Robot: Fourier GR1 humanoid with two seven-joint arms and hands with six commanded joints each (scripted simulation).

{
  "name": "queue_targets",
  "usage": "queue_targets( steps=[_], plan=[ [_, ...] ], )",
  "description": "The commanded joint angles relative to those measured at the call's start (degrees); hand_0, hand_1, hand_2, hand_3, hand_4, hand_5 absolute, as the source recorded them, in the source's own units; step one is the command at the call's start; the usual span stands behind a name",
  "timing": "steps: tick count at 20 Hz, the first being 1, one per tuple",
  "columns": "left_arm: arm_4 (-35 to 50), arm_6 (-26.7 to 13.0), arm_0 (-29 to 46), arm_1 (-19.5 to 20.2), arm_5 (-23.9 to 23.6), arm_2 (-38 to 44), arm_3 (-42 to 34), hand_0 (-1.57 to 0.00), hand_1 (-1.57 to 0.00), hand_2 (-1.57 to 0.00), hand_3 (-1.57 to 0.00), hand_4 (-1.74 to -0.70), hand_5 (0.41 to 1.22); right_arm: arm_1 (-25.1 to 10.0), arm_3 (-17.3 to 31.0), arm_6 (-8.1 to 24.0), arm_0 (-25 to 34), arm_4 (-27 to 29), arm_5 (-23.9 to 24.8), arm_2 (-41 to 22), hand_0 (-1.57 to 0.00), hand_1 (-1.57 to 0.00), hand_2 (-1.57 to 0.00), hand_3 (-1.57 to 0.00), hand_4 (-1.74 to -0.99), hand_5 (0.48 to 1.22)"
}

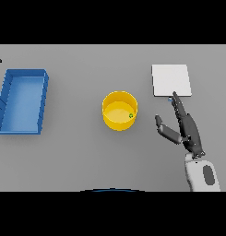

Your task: Pick up the red beaker and tilt it to pour out 1 green nut into yellow bowl. Pick up the yellow bowl and place it on the metallic measuring scale.

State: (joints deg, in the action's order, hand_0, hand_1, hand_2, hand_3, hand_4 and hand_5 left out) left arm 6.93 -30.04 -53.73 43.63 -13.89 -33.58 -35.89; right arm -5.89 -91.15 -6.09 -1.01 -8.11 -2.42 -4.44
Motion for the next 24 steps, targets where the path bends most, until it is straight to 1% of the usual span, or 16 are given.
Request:
queue_targets(
  steps=[1,4,5,6,7,9,10,12,13,14,15,16,18,19,21,24],
  plan=[
    [0.55,-0.77,1.87,1.50,-0.97,-0.16,-3.34,-1.57,-1.57,-1.57,-1.41,-1.74,1.221,0.27,-0.19,-0.30,-0.07,-0.49,0.14,-0.50,0.00,0.00,0.00,0.00,-1.309,0.720],
    [2.35,-4.34,5.71,3.32,-4.15,-1.27,-10.92,-1.57,-1.57,-1.57,-1.34,-1.74,1.221,0.22,-0.72,0.07,-0.42,-0.92,0.26,-0.79,0.00,0.00,0.00,0.00,-1.327,0.724],
    [2.79,-4.75,6.83,3.51,-5.86,-1.93,-12.67,-1.57,-1.57,-1.57,-1.33,-1.74,1.190,0.51,-0.59,-0.04,-0.08,-0.75,0.41,-0.71,0.00,0.00,0.00,0.00,-1.332,0.723],
    [3.58,-4.81,7.98,4.32,-6.97,-2.26,-13.96,-1.57,-1.57,-1.57,-1.32,-1.74,1.146,0.64,-0.54,0.07,0.00,-0.75,0.33,-0.87,0.00,0.00,0.00,0.00,-1.335,0.725],
    [4.47,-4.77,9.19,4.93,-7.58,-2.62,-15.84,-1.57,-1.57,-1.57,-1.37,-1.68,1.106,0.77,-0.60,0.04,-0.09,-0.85,0.45,-0.96,0.00,0.00,0.00,0.00,-1.336,0.727],
    [6.05,-4.66,10.11,5.44,-7.51,-3.48,-17.68,-1.57,-1.57,-1.57,-1.44,-1.59,0.962,0.63,-1.19,0.70,-0.09,-1.57,0.89,-1.21,0.00,0.00,0.00,0.00,-1.326,0.728],
    [6.99,-4.82,10.64,5.58,-7.48,-4.18,-18.64,-1.57,-1.57,-1.57,-1.27,-1.50,0.896,0.25,-1.36,0.39,-0.14,-1.03,0.63,-0.77,0.00,0.00,0.00,0.00,-1.326,0.730],
    [7.79,-4.85,11.44,5.99,-6.05,-4.63,-20.13,-1.57,-1.57,-1.57,-0.93,-1.25,0.810,0.33,-0.63,0.70,0.00,-1.14,0.80,-0.67,0.00,0.00,0.00,0.00,-1.327,0.730],
    [9.27,-3.45,13.33,7.09,-5.39,-4.06,-22.82,-1.57,-1.52,-1.41,-0.85,-1.13,0.779,0.36,-0.69,0.56,0.01,-0.93,0.71,-0.64,0.00,0.00,0.00,0.00,-1.325,0.731],
    [11.40,-3.22,14.28,8.01,-3.93,-3.24,-25.55,-1.44,-1.29,-1.16,-0.71,-1.05,0.757,0.60,-0.36,0.67,0.28,-1.61,1.07,-1.01,0.00,0.00,0.00,0.00,-1.320,0.731],
    [12.83,-3.75,14.77,8.52,-2.95,-2.81,-27.04,-1.23,-1.04,-0.93,-0.58,-0.97,0.735,0.69,-0.15,0.85,0.89,-1.33,1.08,-0.80,0.00,0.00,0.00,0.00,-1.320,0.729],
    [13.84,-2.52,15.88,9.45,-1.71,-2.54,-28.69,-0.98,-0.83,-0.75,-0.46,-0.92,0.716,0.76,-0.53,0.55,0.55,-1.33,1.15,-0.90,0.00,0.00,0.00,0.00,-1.321,0.727],
    [14.24,-2.63,14.99,9.80,1.08,-2.94,-28.89,-0.63,-0.53,-0.48,-0.30,-0.85,0.688,1.10,-0.05,0.79,0.52,-1.85,1.31,-1.30,0.00,0.00,0.00,0.00,-1.321,0.725],
    [14.15,-2.64,14.97,10.06,1.69,-3.22,-29.39,-0.50,-0.42,-0.38,-0.24,-0.83,0.678,1.03,-0.64,0.45,-0.18,-1.71,1.11,-1.41,0.00,0.00,0.00,0.00,-1.318,0.725],
    [12.96,-4.91,13.76,9.91,3.19,-4.70,-28.29,-0.32,-0.27,-0.24,-0.15,-0.79,0.659,0.77,-1.26,0.08,-0.41,-1.37,1.00,-1.18,0.00,0.00,0.00,0.00,-1.315,0.724],
    [12.44,-4.91,13.26,9.76,4.19,-5.82,-27.55,-0.16,-0.14,-0.12,-0.08,-0.77,0.655,0.11,-1.47,0.08,-1.08,-1.80,1.08,-1.05,0.00,0.00,0.00,0.00,-1.307,0.717]
  ],
)
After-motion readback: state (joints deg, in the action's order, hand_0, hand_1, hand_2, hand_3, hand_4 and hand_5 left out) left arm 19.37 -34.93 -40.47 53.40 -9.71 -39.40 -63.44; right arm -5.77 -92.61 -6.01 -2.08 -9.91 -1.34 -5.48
